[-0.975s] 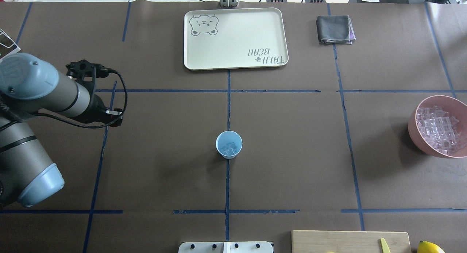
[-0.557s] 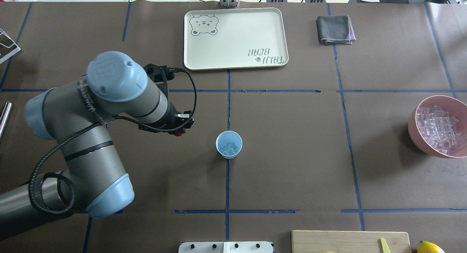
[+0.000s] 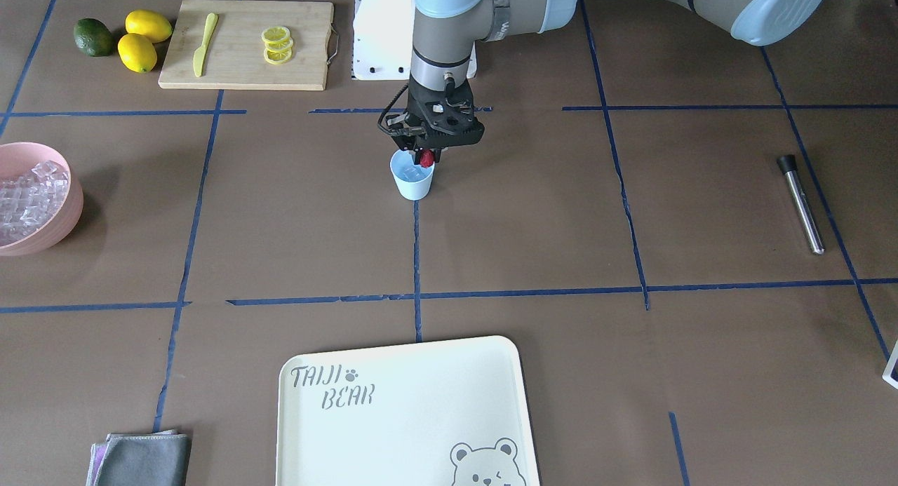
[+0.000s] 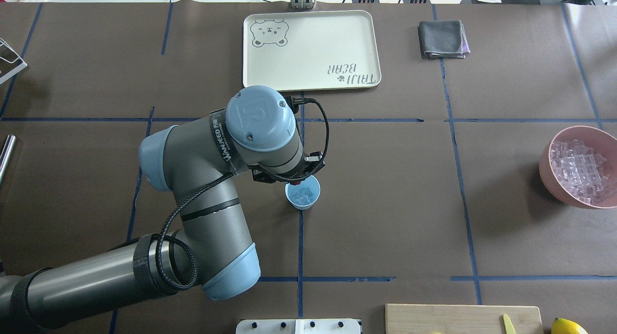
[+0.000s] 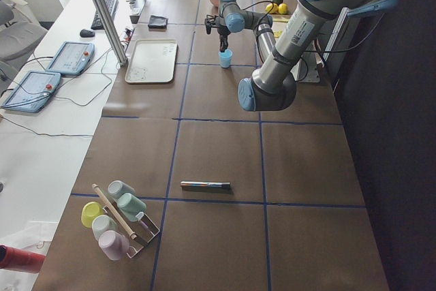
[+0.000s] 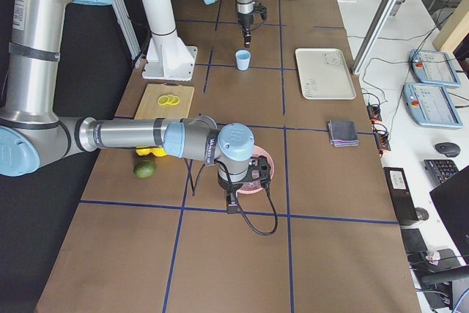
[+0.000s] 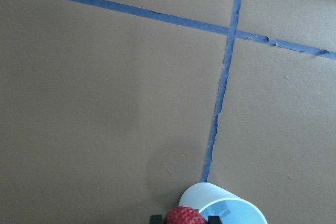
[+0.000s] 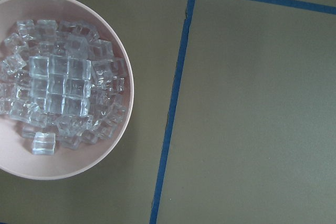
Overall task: Mash ice and strawberries in cup
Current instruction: 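Carry the strawberry with the left gripper over the blue cup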
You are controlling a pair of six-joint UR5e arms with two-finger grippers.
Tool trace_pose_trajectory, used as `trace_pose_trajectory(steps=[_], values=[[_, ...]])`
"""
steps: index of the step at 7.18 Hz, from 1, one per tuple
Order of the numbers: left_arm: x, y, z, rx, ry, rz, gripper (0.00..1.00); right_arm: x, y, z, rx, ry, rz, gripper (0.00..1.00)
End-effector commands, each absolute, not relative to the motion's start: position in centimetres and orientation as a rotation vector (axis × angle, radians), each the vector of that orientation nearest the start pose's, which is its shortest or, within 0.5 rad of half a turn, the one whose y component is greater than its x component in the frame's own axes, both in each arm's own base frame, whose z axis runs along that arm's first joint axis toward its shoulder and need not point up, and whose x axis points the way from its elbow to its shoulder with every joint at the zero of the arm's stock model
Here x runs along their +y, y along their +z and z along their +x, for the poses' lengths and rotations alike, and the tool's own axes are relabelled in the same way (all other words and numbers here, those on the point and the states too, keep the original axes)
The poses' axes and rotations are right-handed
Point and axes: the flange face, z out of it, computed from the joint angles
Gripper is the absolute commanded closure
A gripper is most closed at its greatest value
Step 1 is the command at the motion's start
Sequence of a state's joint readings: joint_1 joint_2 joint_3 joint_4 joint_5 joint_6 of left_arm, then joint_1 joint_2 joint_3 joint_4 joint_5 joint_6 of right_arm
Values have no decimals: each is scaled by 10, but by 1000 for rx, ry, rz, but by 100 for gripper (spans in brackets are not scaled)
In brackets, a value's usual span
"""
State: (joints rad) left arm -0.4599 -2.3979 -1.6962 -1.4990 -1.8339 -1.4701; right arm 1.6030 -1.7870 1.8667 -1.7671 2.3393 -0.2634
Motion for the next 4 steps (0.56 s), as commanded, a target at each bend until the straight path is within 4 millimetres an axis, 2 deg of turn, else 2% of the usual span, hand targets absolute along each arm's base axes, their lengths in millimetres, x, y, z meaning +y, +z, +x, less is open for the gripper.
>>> trace_pose_trajectory(steps=[1,2,3,4], values=[[-389,107,572,913,-212,0,71,-388,629,77,-777,-175,4,1],[-389,107,572,914,-208,0,27,-388,630,77,-777,-175,2,1],[-388,108,571,914,-208,0,2,-388,631,77,-777,-174,1,1],[-387,107,570,917,-204,1,1,-388,631,77,-777,-174,1,1]])
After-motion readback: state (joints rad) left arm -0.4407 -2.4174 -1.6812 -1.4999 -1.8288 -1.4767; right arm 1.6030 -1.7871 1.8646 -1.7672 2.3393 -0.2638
